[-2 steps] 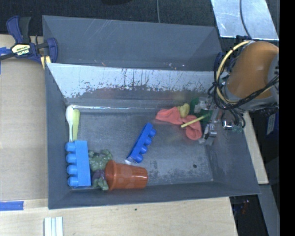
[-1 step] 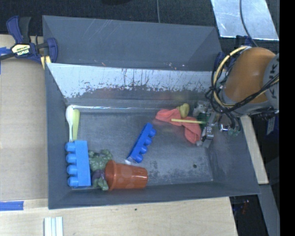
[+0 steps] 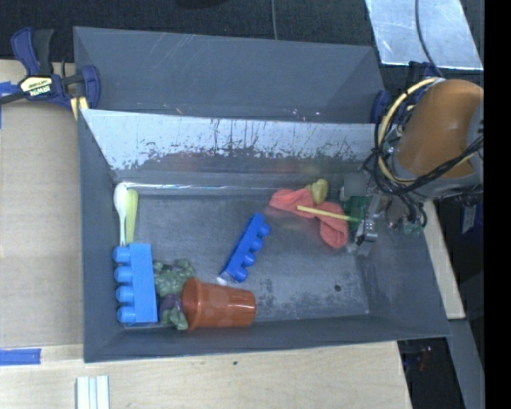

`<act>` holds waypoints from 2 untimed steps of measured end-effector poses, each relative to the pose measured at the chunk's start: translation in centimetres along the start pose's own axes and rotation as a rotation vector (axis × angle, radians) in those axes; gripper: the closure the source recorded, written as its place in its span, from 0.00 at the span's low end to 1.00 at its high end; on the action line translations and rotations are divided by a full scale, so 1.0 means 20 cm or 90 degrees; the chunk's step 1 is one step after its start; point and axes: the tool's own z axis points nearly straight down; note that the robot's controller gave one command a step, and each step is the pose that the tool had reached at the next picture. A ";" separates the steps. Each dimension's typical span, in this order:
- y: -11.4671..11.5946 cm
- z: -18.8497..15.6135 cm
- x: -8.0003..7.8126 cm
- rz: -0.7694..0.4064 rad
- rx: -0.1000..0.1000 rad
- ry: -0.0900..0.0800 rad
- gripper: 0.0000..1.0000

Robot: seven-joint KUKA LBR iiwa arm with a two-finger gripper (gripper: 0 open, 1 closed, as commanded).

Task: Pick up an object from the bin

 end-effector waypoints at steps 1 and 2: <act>0.06 0.12 -0.03 0.155 -0.001 -0.001 0.00; 0.07 0.15 -0.01 0.155 0.000 -0.001 1.00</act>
Offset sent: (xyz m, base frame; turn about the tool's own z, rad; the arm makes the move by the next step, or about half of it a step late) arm 0.0032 0.0148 -0.0313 0.2449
